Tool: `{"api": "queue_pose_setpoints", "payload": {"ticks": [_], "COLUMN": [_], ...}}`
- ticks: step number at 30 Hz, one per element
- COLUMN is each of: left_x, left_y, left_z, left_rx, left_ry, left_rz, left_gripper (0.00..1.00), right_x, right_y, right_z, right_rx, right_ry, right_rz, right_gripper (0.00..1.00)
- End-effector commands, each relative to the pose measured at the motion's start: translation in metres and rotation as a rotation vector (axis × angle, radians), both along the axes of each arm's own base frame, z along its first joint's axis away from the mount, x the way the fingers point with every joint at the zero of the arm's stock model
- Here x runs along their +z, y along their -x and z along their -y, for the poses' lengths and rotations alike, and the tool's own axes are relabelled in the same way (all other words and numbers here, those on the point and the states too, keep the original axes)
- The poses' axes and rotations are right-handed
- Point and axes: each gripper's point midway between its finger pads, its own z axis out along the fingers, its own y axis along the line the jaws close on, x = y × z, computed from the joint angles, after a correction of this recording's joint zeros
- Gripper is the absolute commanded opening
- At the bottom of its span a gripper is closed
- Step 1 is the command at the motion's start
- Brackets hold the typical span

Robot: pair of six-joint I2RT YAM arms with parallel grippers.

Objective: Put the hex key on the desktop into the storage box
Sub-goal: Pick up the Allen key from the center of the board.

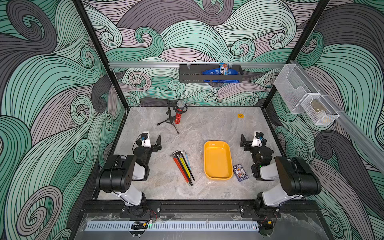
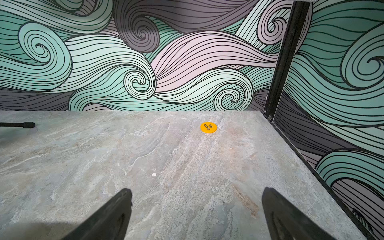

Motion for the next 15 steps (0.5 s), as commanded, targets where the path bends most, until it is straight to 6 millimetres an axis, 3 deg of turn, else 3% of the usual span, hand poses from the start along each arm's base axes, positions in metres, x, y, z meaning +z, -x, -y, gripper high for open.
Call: {"api": "queue_pose_setpoints", "payload": {"ticks": [1, 12, 15], "left_x": [0.0060, 0.0059, 0.0057], "left_y": [0.0012, 0.0009, -0.0007], "left_z": [0.0002, -0.0002, -0.0077], "left_rx": [-0.007, -0.006, 0.039], "left_ry": [-0.001, -0.001, 0.013], "left_rz": [0.020, 0.018, 0.013], "left_gripper": [0.99, 0.99, 0.98], "right_x": [0.0077, 0.0067, 0.0104], "right_y": [0.0010, 0.0008, 0.0045], "right_z": [0.0008, 0.0011, 0.0101], "right_rx": [-0.005, -0.006, -0.062], "right_ry": [0.004, 0.003, -0.013], "right_rz": [0.026, 0.021, 0.040], "right_gripper": [1.00, 1.00, 1.00]}}
